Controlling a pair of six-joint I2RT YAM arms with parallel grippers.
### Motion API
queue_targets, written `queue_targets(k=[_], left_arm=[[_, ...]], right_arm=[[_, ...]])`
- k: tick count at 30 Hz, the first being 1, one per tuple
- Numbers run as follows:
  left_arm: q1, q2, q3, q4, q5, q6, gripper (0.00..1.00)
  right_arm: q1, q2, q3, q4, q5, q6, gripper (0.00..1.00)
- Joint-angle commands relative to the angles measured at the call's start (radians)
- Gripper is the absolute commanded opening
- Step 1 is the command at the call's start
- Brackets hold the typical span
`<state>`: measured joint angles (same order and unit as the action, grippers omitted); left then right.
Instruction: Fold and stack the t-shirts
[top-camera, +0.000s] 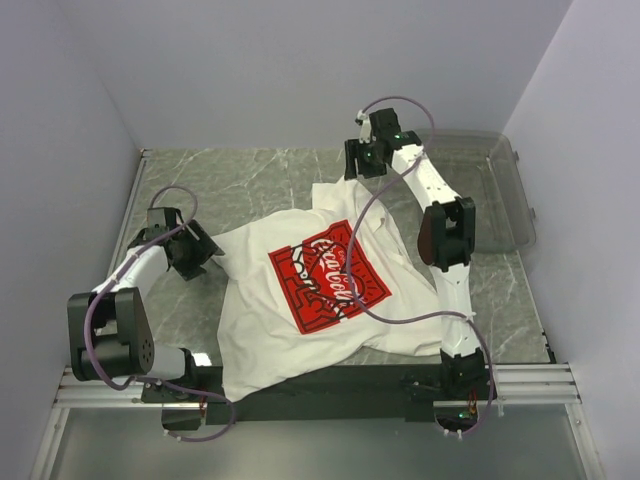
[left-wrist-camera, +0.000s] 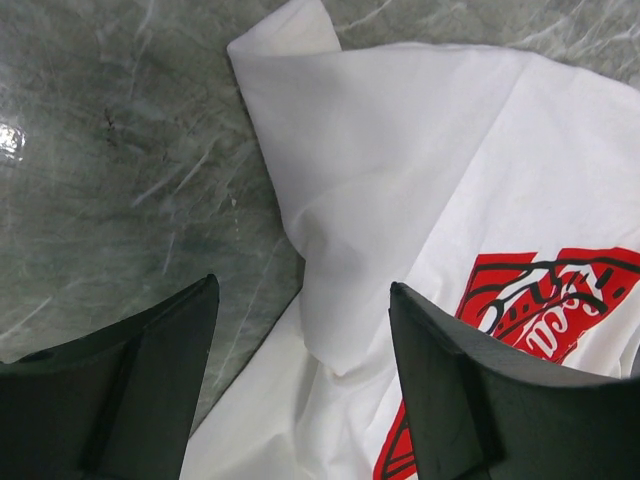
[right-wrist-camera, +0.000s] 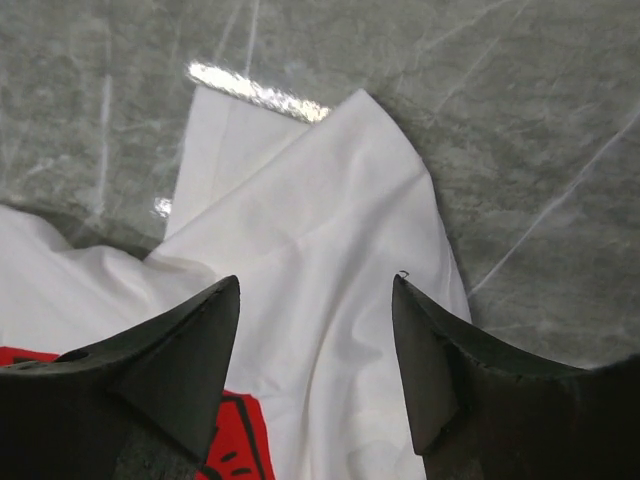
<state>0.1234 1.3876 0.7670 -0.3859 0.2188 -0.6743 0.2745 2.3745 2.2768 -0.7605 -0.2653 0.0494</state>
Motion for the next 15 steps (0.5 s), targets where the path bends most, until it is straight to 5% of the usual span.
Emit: queue_targets(k=[1,8,9,12,15], left_arm=[[0.002,-0.044,-0.015,0.016,0.027,0.027,0.75],[0.001,-0.053,-0.011,0.016,0.039,0.021,0.75],[0.001,-0.056,-0.009,0.015,0.039,0.021,0.75],[0.002,-0.064,-0.009,0.009,0.039,0.019,0.75],[0.002,-0.071,-0.011,-0.001,0.036,0.024,0.75]], right_arm=[[0.014,0.086,0.045,-0.017,0.04,0.035,0.69],[0.025,0.169,0.092,-0.03,0.054,0.046,0.52],[0.026,0.17,0.089,-0.033,0.041,0.044,0.46],[0.023,0.169,0.084,-0.04,0.009,0.037,0.0],[0.008,0.091,0.044,-0.016,-0.052,0.024,0.0]])
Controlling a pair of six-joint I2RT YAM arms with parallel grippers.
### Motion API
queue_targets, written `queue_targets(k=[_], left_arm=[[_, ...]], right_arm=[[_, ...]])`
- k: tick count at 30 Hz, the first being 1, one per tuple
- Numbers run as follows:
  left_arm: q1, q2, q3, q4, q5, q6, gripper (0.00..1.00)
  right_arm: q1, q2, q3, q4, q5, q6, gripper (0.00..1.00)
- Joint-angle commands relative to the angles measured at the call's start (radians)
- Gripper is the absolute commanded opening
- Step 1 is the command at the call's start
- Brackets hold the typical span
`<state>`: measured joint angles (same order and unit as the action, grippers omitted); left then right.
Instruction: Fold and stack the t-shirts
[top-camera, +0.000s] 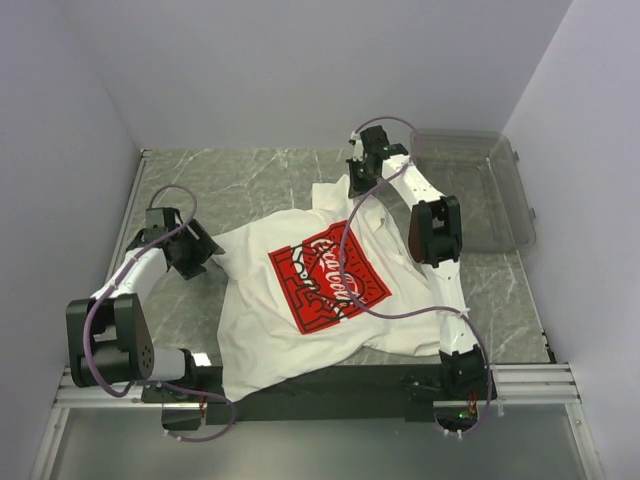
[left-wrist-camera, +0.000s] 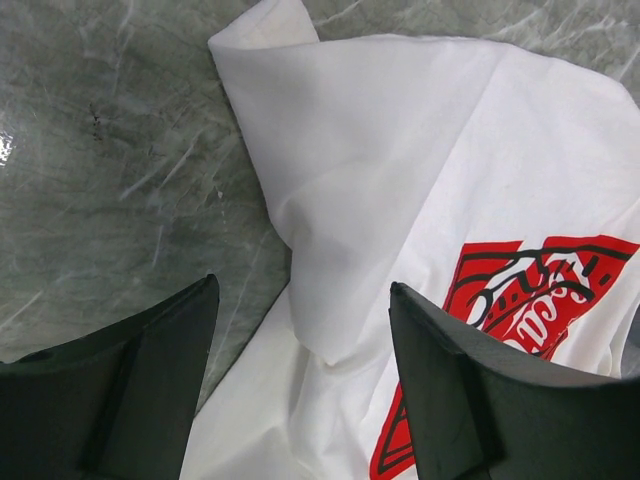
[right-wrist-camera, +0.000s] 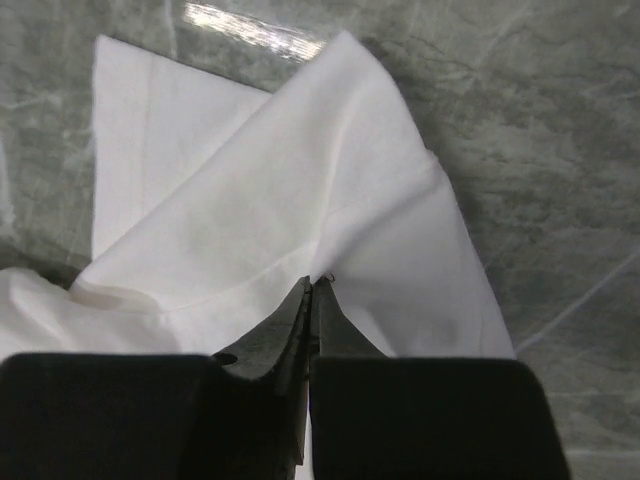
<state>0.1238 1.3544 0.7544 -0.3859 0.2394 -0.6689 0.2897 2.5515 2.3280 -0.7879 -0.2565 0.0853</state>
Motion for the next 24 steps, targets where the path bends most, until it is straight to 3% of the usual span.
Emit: queue_targets(k=[1,8,16,20,21,24], left_arm=[[0.0,-0.044,0.0,-0.004,0.012,0.023,0.75],[0.004,-0.078,-0.02,-0.013,0.012,0.042,0.75],[0.011,-0.107,-0.036,-0.013,0.05,0.06,0.75],[0.01,-0.116,-0.044,-0.004,0.074,0.063,0.75],[0.011,-0.12,-0.047,-0.002,0.078,0.063,0.75],[0.01,-0.139,-0.05,-0.001,0.086,0.069,0.75]], right_arm=[[-0.014,-0.118,-0.057,0.045,-0.088,-0.016,0.0],[-0.058,-0.52,-0.419,0.17,-0.334,-0.122,0.0],[-0.034,-0.77,-0.927,0.001,-0.405,-0.35,0.0],[-0.032,-0.824,-1.108,-0.125,-0.363,-0.536,0.2],[-0.034,-0.85,-1.168,-0.129,-0.325,-0.554,0.32],[-0.053,-0.971,-1.194,-0.161,-0.314,-0.619,0.49]])
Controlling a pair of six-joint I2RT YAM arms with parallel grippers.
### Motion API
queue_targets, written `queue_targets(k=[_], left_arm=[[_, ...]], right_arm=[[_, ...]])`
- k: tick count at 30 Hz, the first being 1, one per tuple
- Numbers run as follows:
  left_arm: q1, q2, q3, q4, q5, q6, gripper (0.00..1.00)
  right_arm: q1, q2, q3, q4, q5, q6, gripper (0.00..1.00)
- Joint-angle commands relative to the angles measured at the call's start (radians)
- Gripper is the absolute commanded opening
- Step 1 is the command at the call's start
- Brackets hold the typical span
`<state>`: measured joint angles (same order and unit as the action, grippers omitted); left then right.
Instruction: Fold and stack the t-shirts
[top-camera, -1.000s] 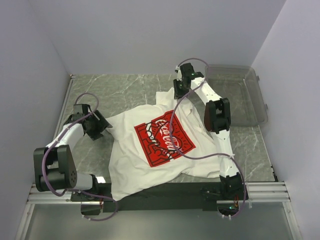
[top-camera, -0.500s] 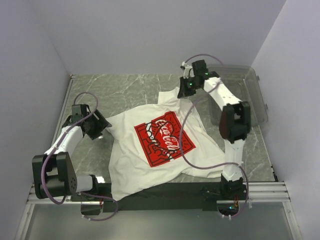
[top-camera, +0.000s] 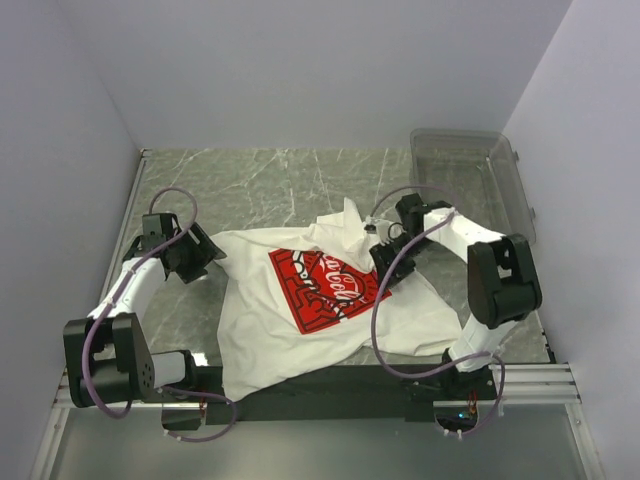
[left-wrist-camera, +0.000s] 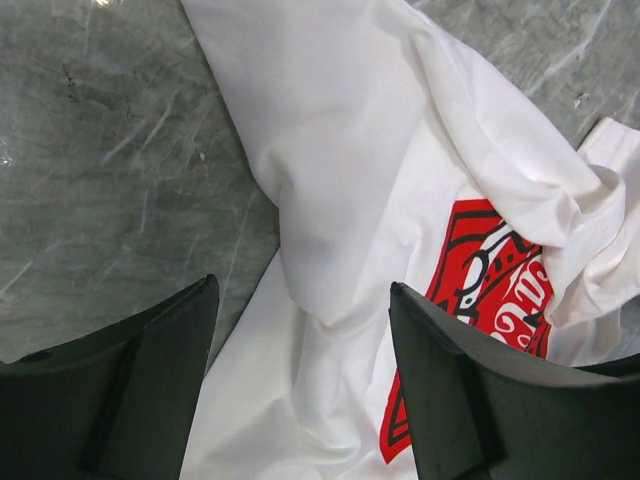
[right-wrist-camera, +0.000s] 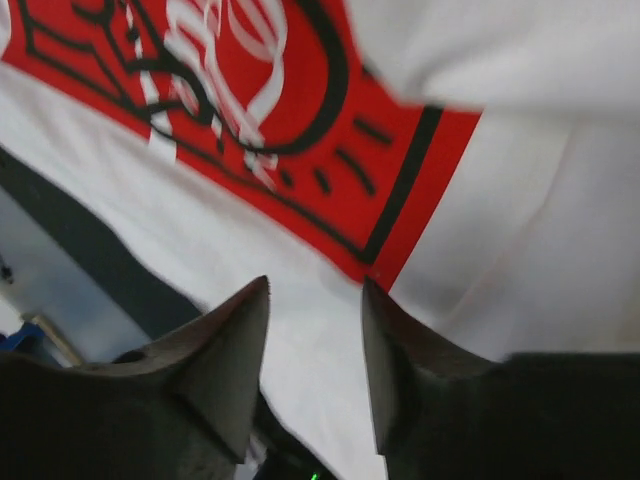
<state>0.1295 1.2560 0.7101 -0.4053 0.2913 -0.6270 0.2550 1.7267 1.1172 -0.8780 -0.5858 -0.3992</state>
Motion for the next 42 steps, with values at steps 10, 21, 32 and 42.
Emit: queue_targets(k=[10,21,32,42], left_arm=[[0.004,-0.06,-0.017,0.039,0.059,0.039,0.75],[0.005,-0.066,-0.012,0.031,0.032,0.046,0.75],[0.004,-0.064,-0.011,0.036,0.039,0.047,0.75],[0.004,-0.063,-0.011,0.037,0.042,0.047,0.75]], right_arm=[[-0.016,0.012,0.429,0.105,0.04,0.225,0.63],[0.197,0.618,1.108,-0.015,0.643,0.393,0.68],[0.22,0.72,1.165,0.005,0.761,0.355,0.64],[0.225,0.787,1.222,-0.009,0.741,0.358,0.59]])
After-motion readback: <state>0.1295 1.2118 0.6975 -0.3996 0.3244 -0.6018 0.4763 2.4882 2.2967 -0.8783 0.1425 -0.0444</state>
